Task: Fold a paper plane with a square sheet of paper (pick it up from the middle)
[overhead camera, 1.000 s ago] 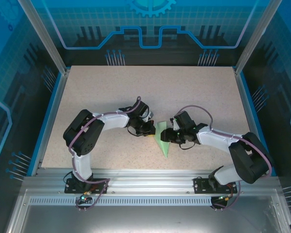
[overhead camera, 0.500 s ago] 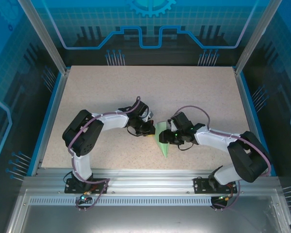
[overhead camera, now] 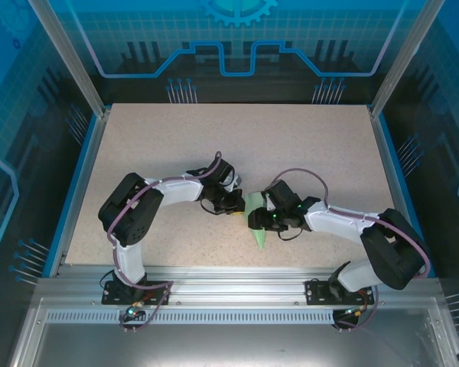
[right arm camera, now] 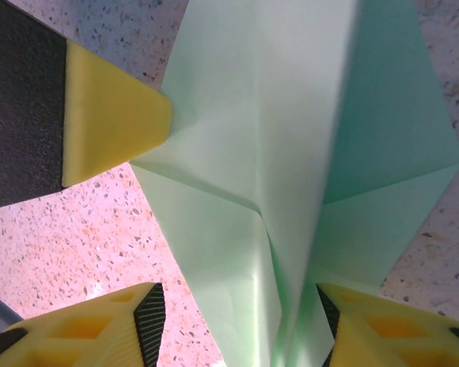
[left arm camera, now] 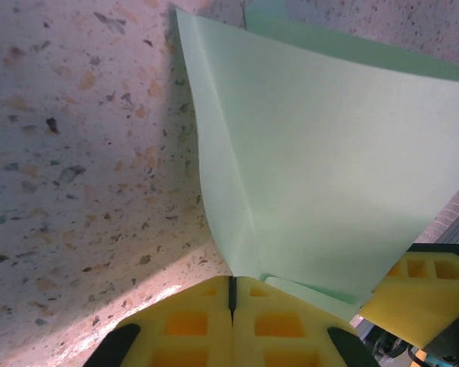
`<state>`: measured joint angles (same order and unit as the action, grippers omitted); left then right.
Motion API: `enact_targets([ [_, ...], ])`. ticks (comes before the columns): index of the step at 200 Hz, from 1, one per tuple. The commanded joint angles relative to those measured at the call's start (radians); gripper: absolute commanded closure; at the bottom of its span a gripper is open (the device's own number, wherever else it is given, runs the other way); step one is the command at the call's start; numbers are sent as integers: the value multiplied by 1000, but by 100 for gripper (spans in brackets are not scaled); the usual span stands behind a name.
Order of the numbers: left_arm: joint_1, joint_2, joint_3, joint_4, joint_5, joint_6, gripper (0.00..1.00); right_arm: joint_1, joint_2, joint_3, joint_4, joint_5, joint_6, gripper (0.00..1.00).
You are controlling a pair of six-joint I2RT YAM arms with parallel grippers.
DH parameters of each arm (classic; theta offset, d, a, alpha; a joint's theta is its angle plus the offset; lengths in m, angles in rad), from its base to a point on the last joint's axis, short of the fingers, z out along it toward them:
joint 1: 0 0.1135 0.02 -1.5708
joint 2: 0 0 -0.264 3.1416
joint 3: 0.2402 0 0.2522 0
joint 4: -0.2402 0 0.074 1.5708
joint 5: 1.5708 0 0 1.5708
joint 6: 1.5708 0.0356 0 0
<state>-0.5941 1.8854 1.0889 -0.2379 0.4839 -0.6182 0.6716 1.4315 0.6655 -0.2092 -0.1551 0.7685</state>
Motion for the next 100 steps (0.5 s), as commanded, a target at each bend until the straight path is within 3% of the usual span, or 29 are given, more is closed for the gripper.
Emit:
enact_targets([
  [1, 7, -30, -19, 2, 30, 22, 98, 24, 8, 16, -36, 53, 23, 47],
  [39, 8, -32, -22, 3, 29, 21, 98, 37, 44, 59, -82, 90, 9, 64],
  [100, 13, -57, -37, 16, 31, 14, 94, 73, 130, 173, -181, 145, -22, 82],
])
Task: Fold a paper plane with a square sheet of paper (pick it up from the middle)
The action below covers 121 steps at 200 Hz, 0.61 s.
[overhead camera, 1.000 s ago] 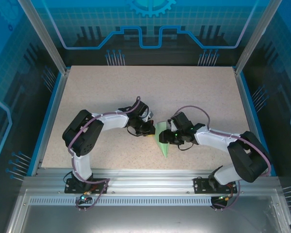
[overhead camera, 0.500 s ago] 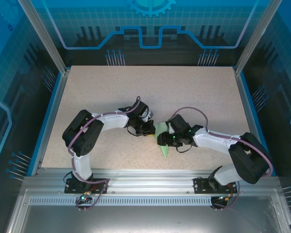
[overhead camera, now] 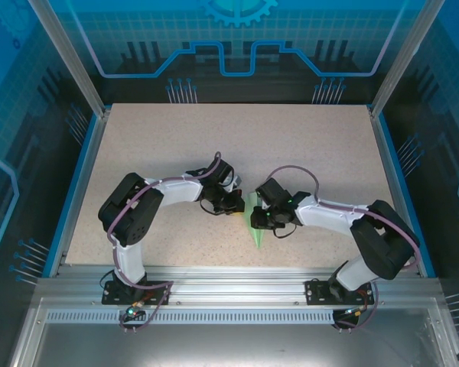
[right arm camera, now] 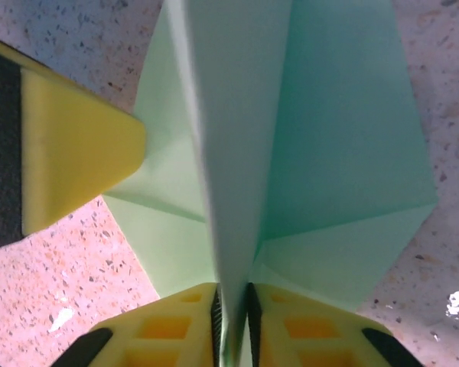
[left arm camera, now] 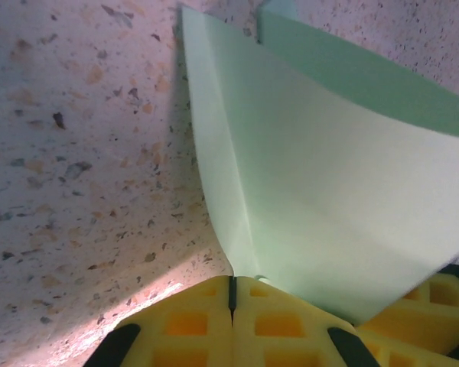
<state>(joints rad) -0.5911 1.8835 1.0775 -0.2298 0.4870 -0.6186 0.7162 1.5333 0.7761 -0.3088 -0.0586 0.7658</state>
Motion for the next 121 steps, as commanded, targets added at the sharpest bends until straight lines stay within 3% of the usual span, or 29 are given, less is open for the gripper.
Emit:
enact_targets([
  [1, 10, -56, -26, 8, 27, 14, 94, 30, 29, 64, -86, 50, -20, 82],
  [28, 26, -91, -45, 23, 25, 2, 88, 44, 55, 138, -167, 97, -37, 87],
  [43, 37, -118, -62, 35, 24, -8, 79, 54, 67, 173, -206, 119, -46, 93],
  [83, 82, -256, -158, 78, -66, -48, 57, 75, 120, 338, -352, 241, -75, 93],
  [121, 162, -354, -240, 43, -187, -85, 54, 71, 256, 509, -464, 346, -73, 91],
])
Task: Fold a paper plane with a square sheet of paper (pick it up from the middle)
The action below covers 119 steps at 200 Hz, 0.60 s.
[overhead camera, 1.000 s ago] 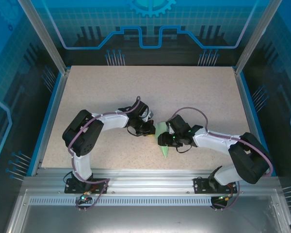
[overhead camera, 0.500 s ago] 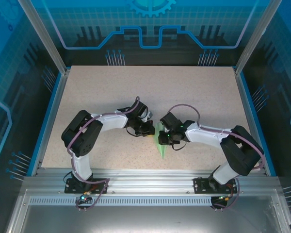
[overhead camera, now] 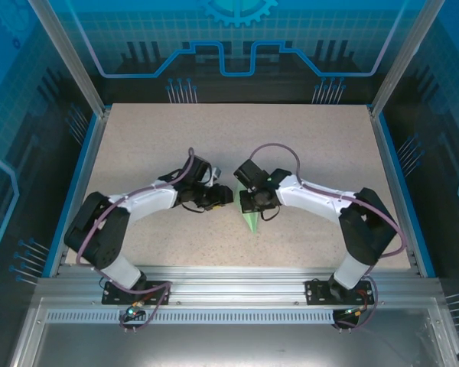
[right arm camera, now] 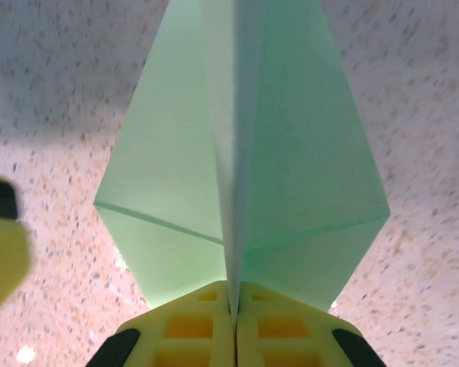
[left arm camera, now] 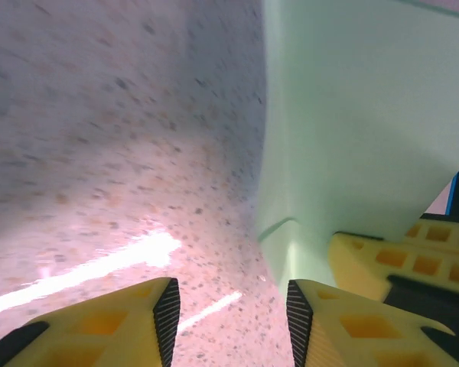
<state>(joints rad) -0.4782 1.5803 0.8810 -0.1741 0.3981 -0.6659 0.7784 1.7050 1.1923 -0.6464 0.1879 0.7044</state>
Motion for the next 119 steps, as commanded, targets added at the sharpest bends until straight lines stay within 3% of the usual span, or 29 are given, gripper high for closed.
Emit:
enact_targets([
  [1, 51, -51, -45, -12, -99, -38, 54, 10, 89, 98, -129, 100, -11, 91],
  [44, 89, -108, -104, 3, -123, -53, 54, 9, 230, 220, -175, 110, 10, 87],
  [119, 92, -97, -91, -1, -114, -42, 54, 10, 281, 241, -171, 68, 3, 78],
])
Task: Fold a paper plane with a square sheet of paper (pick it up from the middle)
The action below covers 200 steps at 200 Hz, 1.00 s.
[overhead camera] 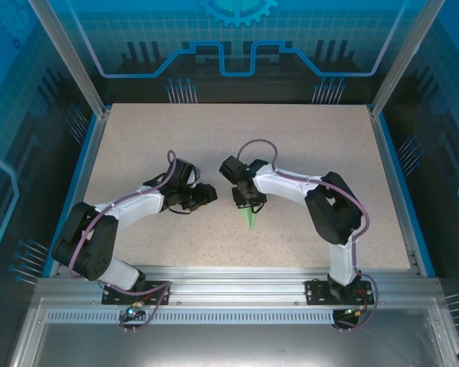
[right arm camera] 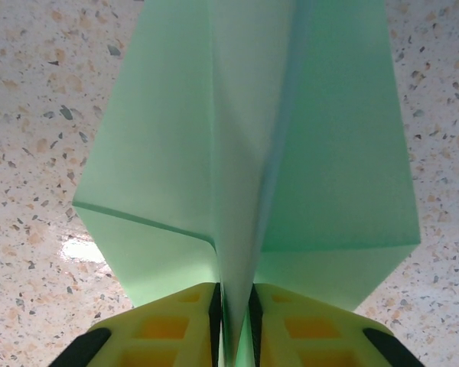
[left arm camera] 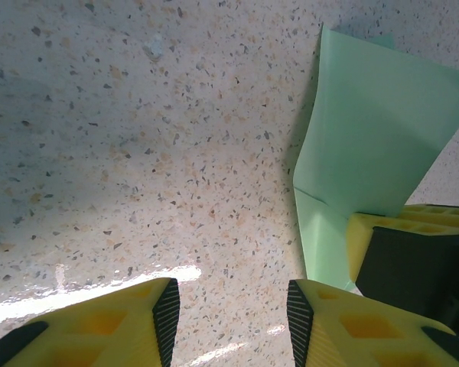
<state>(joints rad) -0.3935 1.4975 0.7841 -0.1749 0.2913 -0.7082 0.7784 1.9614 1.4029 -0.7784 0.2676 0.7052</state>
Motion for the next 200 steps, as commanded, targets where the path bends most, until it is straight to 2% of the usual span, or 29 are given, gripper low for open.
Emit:
enact_targets([
  [1, 7, -14, 6, 1, -8, 0, 54, 10, 25, 30, -38, -13, 2, 78],
  [84, 7, -15, 10, -1, -6, 1, 54, 9, 90, 35, -27, -44, 7, 76],
  [147, 7, -17, 13, -7, -9, 3, 54, 9, 128, 25, -14, -50, 34, 80],
  [185, 8, -41, 16, -29, -37, 18, 54, 13, 93, 51, -46, -22, 33, 77],
  [200, 7, -63, 17, -41, -62, 31, 54, 14, 39, 44, -37, -11, 24, 72],
])
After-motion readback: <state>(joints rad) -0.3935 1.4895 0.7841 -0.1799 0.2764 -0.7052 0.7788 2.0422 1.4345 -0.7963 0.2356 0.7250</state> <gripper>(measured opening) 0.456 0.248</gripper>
